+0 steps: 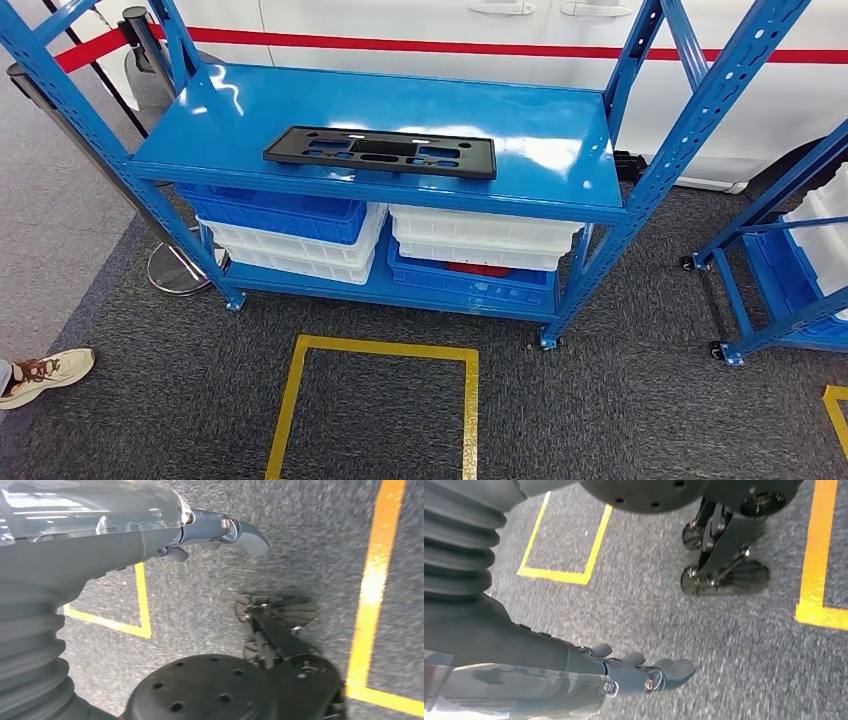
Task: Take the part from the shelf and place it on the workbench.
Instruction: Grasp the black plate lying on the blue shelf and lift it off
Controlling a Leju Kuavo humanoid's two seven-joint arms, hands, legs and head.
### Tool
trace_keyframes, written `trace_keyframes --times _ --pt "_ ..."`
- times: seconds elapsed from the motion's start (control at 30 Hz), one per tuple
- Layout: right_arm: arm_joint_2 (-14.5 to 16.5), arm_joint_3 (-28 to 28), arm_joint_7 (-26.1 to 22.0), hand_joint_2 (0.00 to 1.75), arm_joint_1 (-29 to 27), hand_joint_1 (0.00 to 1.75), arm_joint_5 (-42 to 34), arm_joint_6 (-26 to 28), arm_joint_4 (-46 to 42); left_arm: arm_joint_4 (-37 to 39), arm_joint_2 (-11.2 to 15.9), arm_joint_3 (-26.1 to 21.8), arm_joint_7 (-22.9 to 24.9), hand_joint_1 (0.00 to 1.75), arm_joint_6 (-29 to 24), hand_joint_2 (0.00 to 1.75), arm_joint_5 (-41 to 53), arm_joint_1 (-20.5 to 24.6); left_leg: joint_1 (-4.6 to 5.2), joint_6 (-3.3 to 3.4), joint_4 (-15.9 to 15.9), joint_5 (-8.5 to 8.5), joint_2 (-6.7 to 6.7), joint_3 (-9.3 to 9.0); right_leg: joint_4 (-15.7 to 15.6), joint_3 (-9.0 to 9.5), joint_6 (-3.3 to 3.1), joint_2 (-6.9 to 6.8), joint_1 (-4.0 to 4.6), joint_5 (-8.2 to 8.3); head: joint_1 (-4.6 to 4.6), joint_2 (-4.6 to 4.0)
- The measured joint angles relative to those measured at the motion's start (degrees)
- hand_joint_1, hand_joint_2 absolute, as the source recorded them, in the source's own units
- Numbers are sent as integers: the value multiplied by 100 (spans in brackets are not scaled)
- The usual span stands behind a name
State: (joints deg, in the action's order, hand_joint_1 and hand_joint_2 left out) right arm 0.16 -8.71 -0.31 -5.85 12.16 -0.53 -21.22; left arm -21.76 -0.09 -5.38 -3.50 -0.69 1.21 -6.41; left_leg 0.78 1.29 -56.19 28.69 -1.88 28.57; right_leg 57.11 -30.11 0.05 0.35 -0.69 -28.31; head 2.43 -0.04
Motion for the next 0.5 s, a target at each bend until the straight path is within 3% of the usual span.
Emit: trace_keyframes --times 0.17,0.2,0.27,0.3,0.33,0.4,0.5 --pt "46 -590 4 175 151 0 763 -62 151 143 -2 -368 -207 0 -54 175 64 139 0 0 0 0 0 -2 0 0 0 0 0 0 0 0" --pt "57 -712 4 131 184 0 916 -66 182 175 -3 -445 -249 0 -70 175 76 168 0 0 0 0 0 -2 0 0 0 0 0 0 0 0" --pt "79 -953 -10 44 245 0 1232 -75 241 232 -8 -594 -334 0 -102 87 103 220 0 0 0 0 0 -3 0 0 0 0 0 0 0 0" --pt "89 -1065 -25 44 275 0 1384 -82 266 255 -10 -662 -379 0 -115 44 117 244 0 0 0 0 0 -3 0 1 0 0 0 0 0 0" --pt "97 -1169 -49 87 302 0 1529 -94 289 277 -13 -734 -424 0 -126 0 132 265 0 0 0 0 0 -3 0 1 0 0 0 0 0 0" --pt "115 -1356 -117 175 354 0 1760 -132 334 321 -20 -855 -501 0 -148 0 160 307 0 0 0 0 0 -2 0 1 0 0 0 0 0 0" --pt "163 -1658 -362 175 465 0 2101 -231 419 414 -36 -1055 -620 0 -186 0 199 389 1 0 -2 0 0 0 -2 1 1 0 -1 1 0 0"
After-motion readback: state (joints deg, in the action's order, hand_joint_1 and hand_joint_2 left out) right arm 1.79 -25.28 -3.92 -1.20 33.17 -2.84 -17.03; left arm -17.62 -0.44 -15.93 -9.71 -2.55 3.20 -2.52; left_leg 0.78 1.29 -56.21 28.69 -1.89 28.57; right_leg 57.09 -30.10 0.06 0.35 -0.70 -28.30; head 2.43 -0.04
